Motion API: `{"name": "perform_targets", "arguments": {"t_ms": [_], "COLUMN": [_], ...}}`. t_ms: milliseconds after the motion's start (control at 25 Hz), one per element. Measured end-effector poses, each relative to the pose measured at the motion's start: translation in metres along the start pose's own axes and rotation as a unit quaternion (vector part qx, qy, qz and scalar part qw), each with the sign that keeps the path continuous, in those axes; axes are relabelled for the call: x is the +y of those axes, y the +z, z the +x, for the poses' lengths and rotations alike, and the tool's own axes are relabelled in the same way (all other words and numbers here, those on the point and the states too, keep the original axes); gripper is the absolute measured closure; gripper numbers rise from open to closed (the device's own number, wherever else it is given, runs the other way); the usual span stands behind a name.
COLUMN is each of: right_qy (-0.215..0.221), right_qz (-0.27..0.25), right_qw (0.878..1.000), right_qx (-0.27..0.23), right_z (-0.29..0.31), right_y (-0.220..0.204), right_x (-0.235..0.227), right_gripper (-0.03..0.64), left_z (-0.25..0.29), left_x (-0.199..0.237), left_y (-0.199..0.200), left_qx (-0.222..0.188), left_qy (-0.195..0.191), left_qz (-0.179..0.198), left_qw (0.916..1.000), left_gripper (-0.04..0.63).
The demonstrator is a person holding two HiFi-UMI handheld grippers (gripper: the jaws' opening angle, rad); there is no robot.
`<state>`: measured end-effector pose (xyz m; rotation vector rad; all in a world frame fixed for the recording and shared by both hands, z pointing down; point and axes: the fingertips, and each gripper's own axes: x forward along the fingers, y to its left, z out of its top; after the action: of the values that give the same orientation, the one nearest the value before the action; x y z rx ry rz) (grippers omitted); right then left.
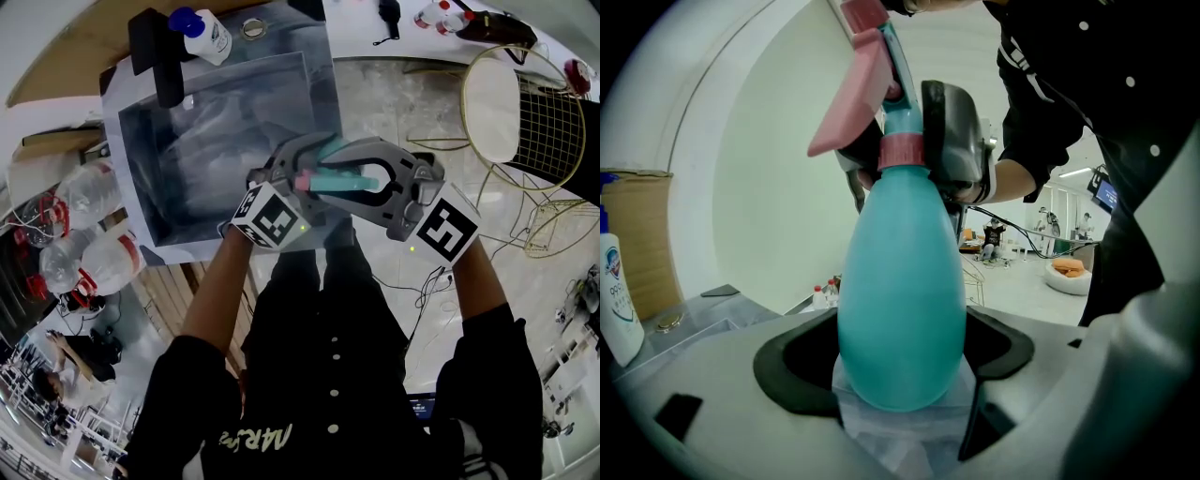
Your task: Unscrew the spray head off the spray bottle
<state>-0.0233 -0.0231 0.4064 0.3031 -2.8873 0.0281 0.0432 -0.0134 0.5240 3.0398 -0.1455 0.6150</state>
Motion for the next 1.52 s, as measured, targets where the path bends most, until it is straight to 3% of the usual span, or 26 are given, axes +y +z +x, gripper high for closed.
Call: {"name": "perform_targets", "arguments": {"t_ms": [360,1520], "right_qy": [-0.004,-0.076], "right_qz": [0.025,0.028], "right_qw": [0.998,0.994], "right_qx": [-0.056,-0.068], "right_z": [-0.006,-0.041], "right_y": [0.014,0.092], "right_x": [-0.003,-0.014], "right_gripper": [0.482,0.482], "left_z": [0.000,-0.002], "left_x": [-0.001,-0.004], "left_y": [0.000,0.000], "left_qx": [0.001,0.018], "left_qy": [0.001,0.014], "left_qz": [-0.001,0.004], "left_qw": [1.0000,0.9997], "left_gripper": [0.201,0.201]}}
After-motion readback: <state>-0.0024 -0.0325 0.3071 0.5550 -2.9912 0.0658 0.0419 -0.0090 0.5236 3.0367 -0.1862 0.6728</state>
